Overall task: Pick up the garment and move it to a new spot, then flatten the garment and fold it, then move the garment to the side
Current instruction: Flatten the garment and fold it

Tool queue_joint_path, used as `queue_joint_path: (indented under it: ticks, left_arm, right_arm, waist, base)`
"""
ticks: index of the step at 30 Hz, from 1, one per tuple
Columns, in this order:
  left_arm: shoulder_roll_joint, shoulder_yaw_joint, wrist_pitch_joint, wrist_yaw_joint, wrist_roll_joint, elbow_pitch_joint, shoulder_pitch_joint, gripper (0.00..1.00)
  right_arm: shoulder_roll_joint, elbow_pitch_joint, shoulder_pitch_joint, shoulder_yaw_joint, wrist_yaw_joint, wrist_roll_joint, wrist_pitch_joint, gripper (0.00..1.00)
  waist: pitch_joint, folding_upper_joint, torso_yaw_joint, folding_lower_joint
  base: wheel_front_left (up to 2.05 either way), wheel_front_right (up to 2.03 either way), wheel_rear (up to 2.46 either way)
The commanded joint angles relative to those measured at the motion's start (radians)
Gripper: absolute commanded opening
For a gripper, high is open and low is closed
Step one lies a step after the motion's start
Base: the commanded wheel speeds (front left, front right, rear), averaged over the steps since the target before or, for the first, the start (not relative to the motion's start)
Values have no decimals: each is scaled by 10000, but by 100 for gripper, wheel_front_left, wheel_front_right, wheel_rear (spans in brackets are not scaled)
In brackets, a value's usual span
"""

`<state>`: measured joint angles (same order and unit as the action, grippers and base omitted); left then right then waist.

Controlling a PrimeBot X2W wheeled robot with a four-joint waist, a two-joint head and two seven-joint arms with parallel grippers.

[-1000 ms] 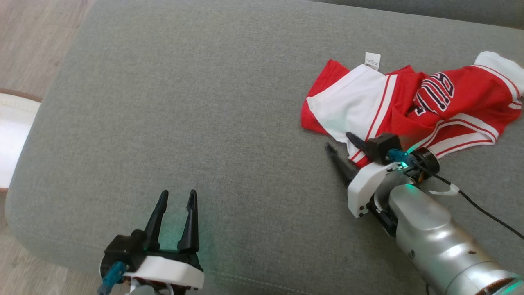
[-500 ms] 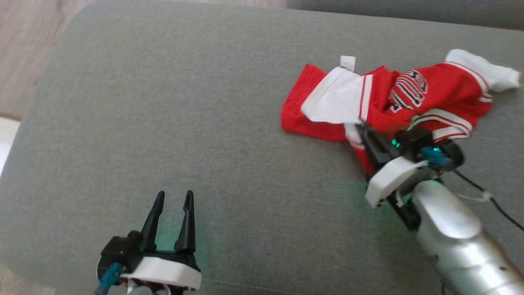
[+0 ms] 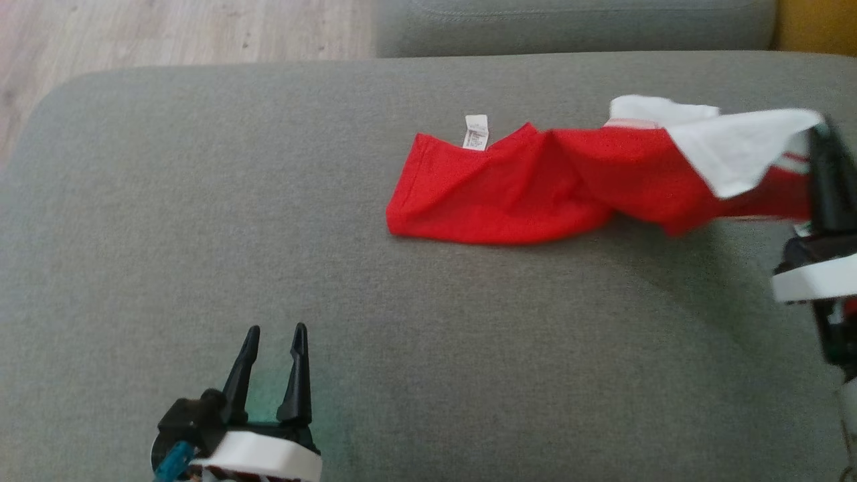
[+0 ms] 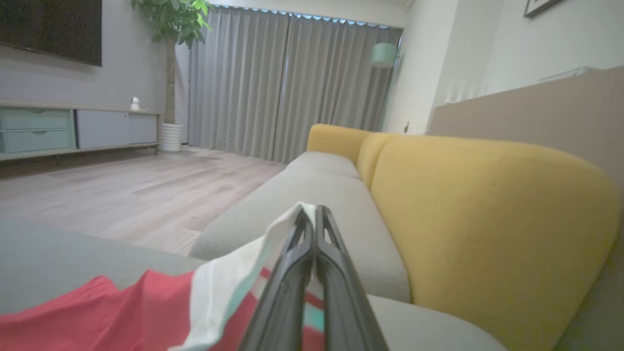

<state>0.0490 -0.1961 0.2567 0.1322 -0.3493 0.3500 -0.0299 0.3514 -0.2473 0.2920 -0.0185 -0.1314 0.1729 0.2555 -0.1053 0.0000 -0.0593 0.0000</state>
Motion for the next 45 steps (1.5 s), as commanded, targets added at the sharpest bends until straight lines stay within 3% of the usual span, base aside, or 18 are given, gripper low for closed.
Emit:
queue_joint_path:
  ticks: [1, 8, 15, 19, 21, 27, 30, 33, 37, 45]
  left_arm:
    - [12, 306, 51, -15, 105, -240, -141, 100]
    - [12, 154, 51, -15, 37, -125, -124, 100]
    - [12, 22, 51, -15, -66, -23, -188, 100]
    - [12, -305, 51, -15, -184, 70, -368, 100]
    - [12, -428, 51, -15, -233, 95, -413, 100]
    - [12, -1142, 51, -15, -551, 233, -508, 100]
    - [12, -1230, 51, -15, -602, 280, -379, 100]
    - [12, -1106, 51, -15, -581, 327, -189, 100]
    - [12, -862, 51, -15, -516, 302, 9, 100]
    - [12, -917, 51, -15, -442, 93, -244, 100]
  right_arm:
    - [172, 467, 162, 21, 7, -132, 62, 0]
    - [461, 654, 1046, 226, 7, -499, 62, 0]
    - [952, 113, 3698, -1639, 7, -649, 49, 0]
    - [1087, -876, 6180, -3277, 7, -715, -2, 0]
    - [1039, -1207, 6817, -3547, 7, -695, 3, 0]
    - [840, -3219, 9639, -4566, 7, -952, 51, 0]
    - [910, -3428, 10414, -4896, 7, -1008, 57, 0]
    - [1089, -3333, 10599, -5141, 7, -946, 59, 0]
    - [1435, -3254, 10091, -5050, 7, -674, 60, 0]
    - [2243, -3124, 7196, -5108, 7, 411, 61, 0]
  waist:
    - [99, 0, 123, 0]
    - [164, 0, -27, 0]
    - [44, 0, -662, 0]
    - [-84, 0, -1404, 0]
    - [-109, 0, -1653, 0]
    - [-83, 0, -3418, 0]
    - [-104, 0, -4147, 0]
    - [-118, 0, -4547, 0]
    - [-181, 0, -4523, 0]
    - [-467, 0, -3131, 0]
  base:
    - [0, 0, 0]
    - [0, 0, 0]
    - [0, 0, 0]
    - [0, 0, 0]
    - [0, 0, 0]
    - [0, 0, 0]
    - [0, 0, 0]
    - [0, 0, 0]
    - [0, 0, 0]
    - [0, 0, 0]
